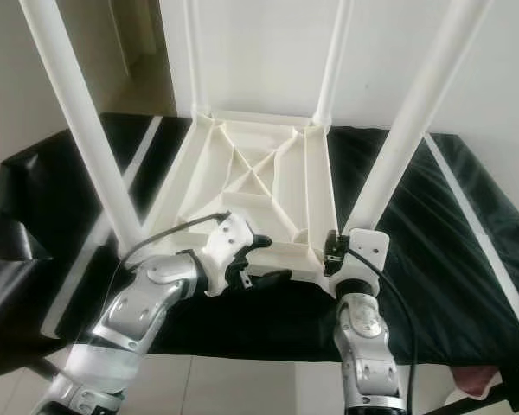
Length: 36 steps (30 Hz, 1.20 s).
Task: Building children table
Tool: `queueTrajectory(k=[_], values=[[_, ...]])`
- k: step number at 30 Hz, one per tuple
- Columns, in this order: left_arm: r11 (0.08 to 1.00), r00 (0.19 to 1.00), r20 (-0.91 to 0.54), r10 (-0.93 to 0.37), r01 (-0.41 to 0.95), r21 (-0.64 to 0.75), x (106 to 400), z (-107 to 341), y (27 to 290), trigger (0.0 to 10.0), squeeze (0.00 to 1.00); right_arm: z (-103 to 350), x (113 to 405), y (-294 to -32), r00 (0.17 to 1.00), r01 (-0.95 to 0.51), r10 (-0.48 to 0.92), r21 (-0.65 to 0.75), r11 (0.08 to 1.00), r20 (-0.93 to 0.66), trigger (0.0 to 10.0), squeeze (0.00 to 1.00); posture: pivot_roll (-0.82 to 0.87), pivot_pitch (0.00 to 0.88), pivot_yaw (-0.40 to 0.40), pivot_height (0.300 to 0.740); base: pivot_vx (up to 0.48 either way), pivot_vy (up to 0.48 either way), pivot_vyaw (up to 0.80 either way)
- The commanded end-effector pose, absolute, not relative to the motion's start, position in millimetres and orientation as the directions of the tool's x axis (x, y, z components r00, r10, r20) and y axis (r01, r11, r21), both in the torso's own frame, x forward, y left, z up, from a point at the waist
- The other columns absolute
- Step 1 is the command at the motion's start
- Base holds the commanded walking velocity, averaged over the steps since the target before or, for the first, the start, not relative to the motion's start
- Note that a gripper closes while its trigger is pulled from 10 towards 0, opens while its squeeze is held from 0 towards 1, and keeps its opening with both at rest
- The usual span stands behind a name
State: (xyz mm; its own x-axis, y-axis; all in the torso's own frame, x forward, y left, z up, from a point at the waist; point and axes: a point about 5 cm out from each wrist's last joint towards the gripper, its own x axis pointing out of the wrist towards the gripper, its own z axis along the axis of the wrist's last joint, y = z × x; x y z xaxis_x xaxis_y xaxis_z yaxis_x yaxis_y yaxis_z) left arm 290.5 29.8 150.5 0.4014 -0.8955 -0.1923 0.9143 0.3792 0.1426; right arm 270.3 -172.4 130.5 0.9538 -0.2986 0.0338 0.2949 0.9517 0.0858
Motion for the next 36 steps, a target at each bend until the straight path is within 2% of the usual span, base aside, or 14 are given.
queueTrajectory(k=[1, 9, 10, 11, 21, 22, 26, 30, 33, 36], values=[[0.531, 0.556, -0.197, -0.807, 0.83, 0.171, 300, 147, 33, 10.0, 0.0, 117, 266, -173, 0.937, 0.348, -0.346, 0.07, 0.935, -0.041, 10.0, 0.0, -0.04, 0.0, -0.023, 0.74, 0.0, 0.0, 0.0], [0.548, 0.575, -0.196, -0.795, 0.818, 0.177, 300, 145, 31, 10.0, 0.0, 122, 266, -177, 0.94, 0.341, -0.341, 0.051, 0.939, -0.01, 10.0, 0.0, -0.02, 0.0, -0.037, 0.74, 0.0, 0.0, 0.0], [0.555, 0.581, -0.193, -0.791, 0.813, 0.174, 301, 145, 30, 10.0, 0.0, 123, 266, -177, 0.938, 0.347, -0.347, 0.049, 0.937, -0.007, 10.0, 0.22, -0.02, 0.0, -0.037, 0.74, 0.0, 0.0, 0.0], [0.562, 0.587, -0.187, -0.788, 0.809, 0.172, 301, 146, 29, 10.0, 0.0, 124, 267, -178, 0.938, 0.346, -0.347, 0.053, 0.937, 0.0, 10.0, 1.0, -0.02, 0.0, -0.039, 0.74, 0.0, 0.0, 0.0], [0.599, 0.628, -0.182, -0.757, 0.778, 0.192, 304, 145, 27, 10.0, 0.0, 131, 269, -181, 0.945, 0.326, -0.328, 0.049, 0.944, 0.023, 10.0, 1.0, -0.02, 0.0, -0.044, 0.74, 0.0, 0.0, 0.0], [0.599, 0.628, -0.184, -0.756, 0.777, 0.192, 304, 145, 27, 10.0, 0.0, 131, 269, -181, 0.946, 0.32, -0.322, 0.05, 0.946, 0.026, 10.0, 0.0, -0.02, 0.0, -0.044, 0.74, 0.0, 0.0, 0.0], [0.58, 0.618, -0.173, -0.767, 0.783, 0.224, 300, 145, 28, 10.0, 0.0, 132, 265, -182, 0.97, 0.236, -0.237, 0.032, 0.971, 0.044, 10.0, 0.0, -0.03, 0.0, -0.039, 0.74, 0.0, 0.0, 0.0], [0.519, 0.577, -0.153, -0.802, 0.801, 0.297, 293, 147, 27, 10.0, 0.0, 131, 261, -185, 0.988, 0.147, -0.147, 0.018, 0.989, 0.049, 10.0, 0.0, -0.03, 0.0, -0.035, 0.74, 0.0, 0.0, 0.0], [0.5, 0.556, -0.166, -0.814, 0.817, 0.286, 291, 145, 28, 10.0, 0.0, 132, 260, -186, 0.995, 0.082, -0.082, 0.01, 0.997, 0.058, 10.0, 0.0, -0.03, 0.0, -0.033, 0.74, 0.0, 0.0, 0.0], [0.455, 0.494, -0.159, -0.855, 0.861, 0.229, 285, 146, 29, 10.0, 0.0, 134, 257, -192, 0.996, -0.048, 0.048, 0.002, 0.999, 0.073, 10.0, 0.0, -0.03, 0.0, -0.033, 0.74, 0.0, 0.0, 0.0]])
